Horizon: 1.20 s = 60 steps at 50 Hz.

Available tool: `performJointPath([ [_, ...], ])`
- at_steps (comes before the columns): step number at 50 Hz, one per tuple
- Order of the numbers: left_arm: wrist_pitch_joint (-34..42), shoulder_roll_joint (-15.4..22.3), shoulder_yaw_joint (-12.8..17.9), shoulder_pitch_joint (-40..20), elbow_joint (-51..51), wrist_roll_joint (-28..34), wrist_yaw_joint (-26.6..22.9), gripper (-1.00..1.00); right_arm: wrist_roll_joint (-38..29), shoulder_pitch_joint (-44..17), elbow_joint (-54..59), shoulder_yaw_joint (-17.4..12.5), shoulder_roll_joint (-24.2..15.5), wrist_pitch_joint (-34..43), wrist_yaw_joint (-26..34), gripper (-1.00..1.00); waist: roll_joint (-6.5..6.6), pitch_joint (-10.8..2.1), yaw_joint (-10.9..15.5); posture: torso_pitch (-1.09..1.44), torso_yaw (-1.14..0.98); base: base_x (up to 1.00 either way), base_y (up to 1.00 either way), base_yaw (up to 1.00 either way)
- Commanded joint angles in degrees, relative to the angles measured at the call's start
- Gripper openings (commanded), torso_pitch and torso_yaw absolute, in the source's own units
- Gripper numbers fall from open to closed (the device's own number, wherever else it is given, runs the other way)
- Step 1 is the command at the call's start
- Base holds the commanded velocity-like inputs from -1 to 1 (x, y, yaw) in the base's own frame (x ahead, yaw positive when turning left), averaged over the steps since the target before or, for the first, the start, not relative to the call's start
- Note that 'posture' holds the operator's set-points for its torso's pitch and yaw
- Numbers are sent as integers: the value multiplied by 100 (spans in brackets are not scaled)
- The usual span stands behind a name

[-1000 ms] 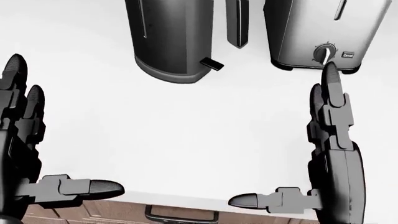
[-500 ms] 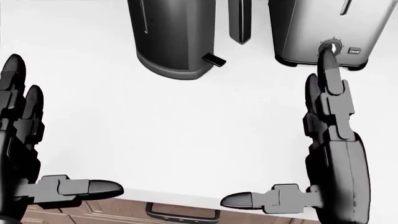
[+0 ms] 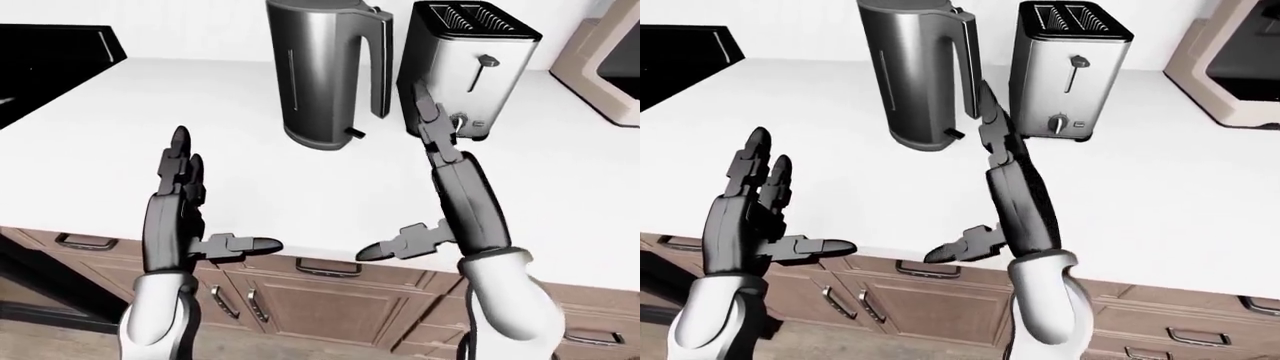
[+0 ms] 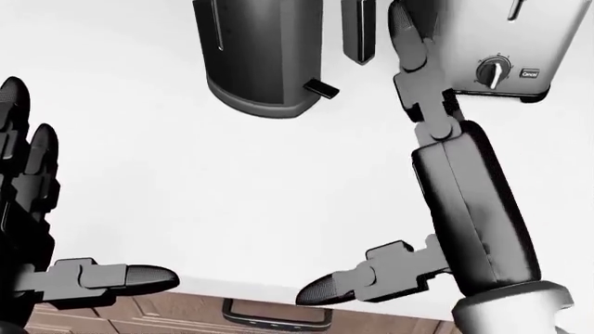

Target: Press down the lever to turn on the electric kettle.

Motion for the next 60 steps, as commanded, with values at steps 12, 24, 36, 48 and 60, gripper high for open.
performJointPath([
  [12, -107, 45, 54, -147, -202, -58, 36, 100, -1970, -1397, 56, -413, 471, -28, 2426, 100, 100, -65, -34, 0, 0, 0, 0, 0],
  [24, -55, 67, 55, -196, -209, -70, 49, 100, -3293, -1981, -28, -582, 792, -142, 4487, 100, 149, -29, -64, 0, 0, 0, 0, 0],
  [36, -1, 85, 90, -232, -229, -109, 58, 100, -4023, -2029, 116, -499, 1082, -671, 5349, 100, 203, -40, -100, 0, 0, 0, 0, 0],
  [48, -43, 82, 91, -203, -204, -119, 58, 100, -5066, -2284, 326, -439, 1296, -1699, 6311, 100, 237, -7, -137, 0, 0, 0, 0, 0],
  [60, -120, 64, 73, -153, -166, -111, 54, 100, -5481, -2468, 731, -852, 1936, -2766, 6493, 100, 288, 3, -168, 0, 0, 0, 0, 0],
])
